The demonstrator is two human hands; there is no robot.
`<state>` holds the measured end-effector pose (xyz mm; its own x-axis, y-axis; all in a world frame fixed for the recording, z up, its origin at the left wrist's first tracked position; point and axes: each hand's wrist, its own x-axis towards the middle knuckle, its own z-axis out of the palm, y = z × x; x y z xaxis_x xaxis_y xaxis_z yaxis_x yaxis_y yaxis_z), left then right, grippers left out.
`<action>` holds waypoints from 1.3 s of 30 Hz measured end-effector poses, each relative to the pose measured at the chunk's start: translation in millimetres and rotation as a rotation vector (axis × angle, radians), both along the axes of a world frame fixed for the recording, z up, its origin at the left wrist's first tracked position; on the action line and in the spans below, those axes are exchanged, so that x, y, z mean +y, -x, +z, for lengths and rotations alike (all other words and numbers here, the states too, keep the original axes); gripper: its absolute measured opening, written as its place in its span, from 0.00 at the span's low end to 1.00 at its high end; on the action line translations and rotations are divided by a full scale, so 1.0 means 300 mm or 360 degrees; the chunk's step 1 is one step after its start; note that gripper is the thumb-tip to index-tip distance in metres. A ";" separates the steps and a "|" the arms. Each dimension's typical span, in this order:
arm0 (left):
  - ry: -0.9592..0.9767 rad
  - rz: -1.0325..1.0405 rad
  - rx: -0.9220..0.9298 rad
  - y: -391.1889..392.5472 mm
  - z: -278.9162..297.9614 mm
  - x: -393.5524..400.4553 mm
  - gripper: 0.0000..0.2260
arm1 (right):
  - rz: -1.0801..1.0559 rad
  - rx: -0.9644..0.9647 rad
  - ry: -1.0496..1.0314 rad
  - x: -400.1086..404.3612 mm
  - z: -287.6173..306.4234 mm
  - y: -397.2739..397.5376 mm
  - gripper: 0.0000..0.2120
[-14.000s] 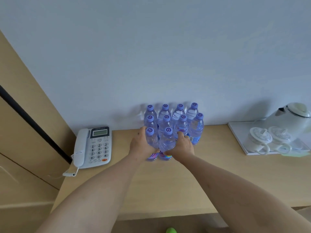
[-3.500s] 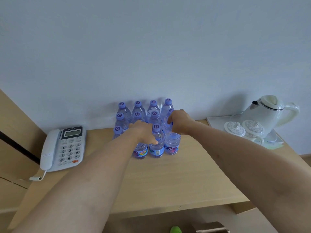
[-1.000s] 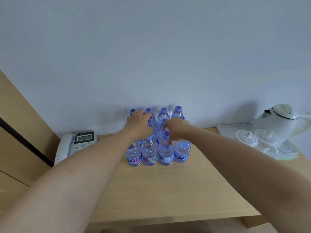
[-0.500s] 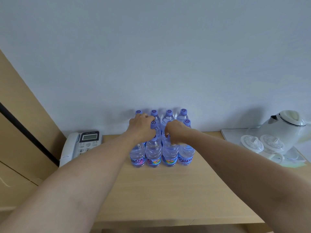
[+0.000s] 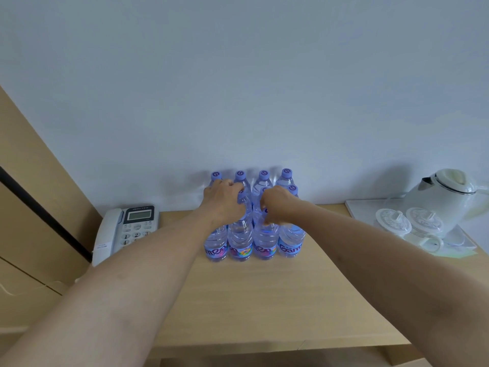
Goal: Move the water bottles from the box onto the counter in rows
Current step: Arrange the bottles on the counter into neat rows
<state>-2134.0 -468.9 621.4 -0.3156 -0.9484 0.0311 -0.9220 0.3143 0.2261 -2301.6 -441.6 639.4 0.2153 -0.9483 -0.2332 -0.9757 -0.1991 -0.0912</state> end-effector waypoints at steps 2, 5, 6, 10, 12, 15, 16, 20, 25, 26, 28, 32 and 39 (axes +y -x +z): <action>-0.0008 0.0002 0.0003 -0.001 -0.003 0.002 0.20 | 0.0087 0.0002 0.0003 0.000 0.005 0.006 0.13; -0.0005 0.0009 0.0004 -0.003 -0.010 0.006 0.21 | 0.0093 -0.0032 -0.0007 -0.005 0.002 0.011 0.17; -0.0007 0.0009 0.0006 -0.004 -0.011 0.008 0.21 | 0.0073 -0.0032 -0.0014 -0.008 -0.001 0.008 0.16; 0.0007 -0.0001 0.0021 -0.004 -0.009 0.009 0.20 | -0.0003 -0.0079 0.0027 -0.007 -0.005 0.003 0.17; 0.0020 0.0001 0.0031 -0.004 -0.007 0.009 0.19 | -0.0046 -0.0063 0.0052 -0.005 -0.011 0.003 0.17; 0.0029 0.0005 0.0042 -0.007 -0.008 0.009 0.18 | -0.0066 -0.0042 0.0072 0.003 -0.015 -0.002 0.16; 0.0032 0.0006 0.0043 -0.009 -0.009 0.009 0.18 | -0.0059 -0.0022 0.0071 0.005 -0.012 -0.003 0.12; 0.0032 0.0026 0.0046 -0.011 -0.009 0.011 0.20 | 0.0053 0.0014 0.0076 0.005 -0.013 0.010 0.12; 0.0010 0.0027 0.0046 -0.007 -0.013 0.017 0.19 | 0.0070 0.0019 0.0133 0.007 -0.026 0.015 0.15; 0.0014 0.0027 0.0047 -0.006 -0.013 0.017 0.19 | 0.0071 0.0016 0.0142 0.008 -0.028 0.016 0.16; 0.0029 0.0024 0.0054 -0.003 -0.011 0.018 0.18 | 0.0066 0.0004 0.0145 0.011 -0.029 0.017 0.16; 0.0069 0.0017 0.0071 -0.002 -0.008 0.017 0.16 | 0.0030 -0.0030 0.0148 0.011 -0.029 0.023 0.16; 0.0087 0.0025 0.0090 -0.007 -0.018 0.012 0.16 | -0.0042 -0.0149 0.0172 0.010 -0.038 0.024 0.12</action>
<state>-2131.9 -465.4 616.0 -0.2972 -0.9495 0.1004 -0.9131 0.3134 0.2608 -2308.9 -438.6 628.1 0.2060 -0.9725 -0.1091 -0.9690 -0.1871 -0.1616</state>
